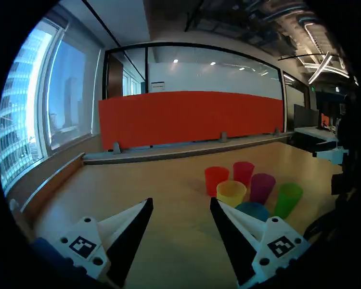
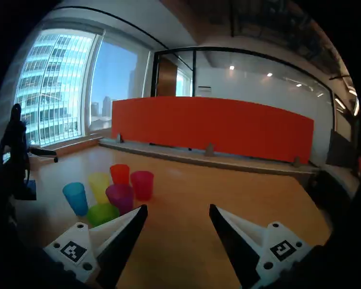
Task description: Pour water
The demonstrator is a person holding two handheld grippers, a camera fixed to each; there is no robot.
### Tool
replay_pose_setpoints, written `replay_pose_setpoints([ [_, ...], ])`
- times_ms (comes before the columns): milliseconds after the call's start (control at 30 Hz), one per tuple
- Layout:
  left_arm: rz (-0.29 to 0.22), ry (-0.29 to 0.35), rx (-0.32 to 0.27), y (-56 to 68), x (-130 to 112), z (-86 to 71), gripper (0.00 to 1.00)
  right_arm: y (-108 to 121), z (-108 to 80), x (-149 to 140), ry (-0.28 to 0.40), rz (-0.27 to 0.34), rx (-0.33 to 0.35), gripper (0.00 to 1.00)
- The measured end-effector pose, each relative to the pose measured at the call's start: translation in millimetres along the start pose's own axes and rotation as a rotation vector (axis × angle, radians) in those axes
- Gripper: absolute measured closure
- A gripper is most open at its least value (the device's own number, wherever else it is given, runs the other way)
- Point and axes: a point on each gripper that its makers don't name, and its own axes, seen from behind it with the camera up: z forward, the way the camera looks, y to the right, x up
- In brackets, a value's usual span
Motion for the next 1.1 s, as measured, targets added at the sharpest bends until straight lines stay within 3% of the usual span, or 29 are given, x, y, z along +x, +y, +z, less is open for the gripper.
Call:
replay_pose_setpoints([
  [333, -0.013, 0.085, 0.056, -1.3, 17, -7.0, 0.13, 22, -5.9, 24, 0.134, 0.041, -0.113, 0.01],
  [533, -0.03, 0.136, 0.059, 0.8, 30, -11.9, 0.13, 34, -11.8, 36, 0.199, 0.045, -0.183, 0.01],
  [800, -0.049, 0.219, 0.092, -6.5, 49, -14.5, 0.13, 44, -18.3, 40, 0.247, 0.028, -0.254, 0.01],
  [1100, -0.056, 0.204, 0.131, -17.8, 47, -12.5, 0.13, 46, -24.2, 43, 0.255, 0.031, -0.287, 0.01],
])
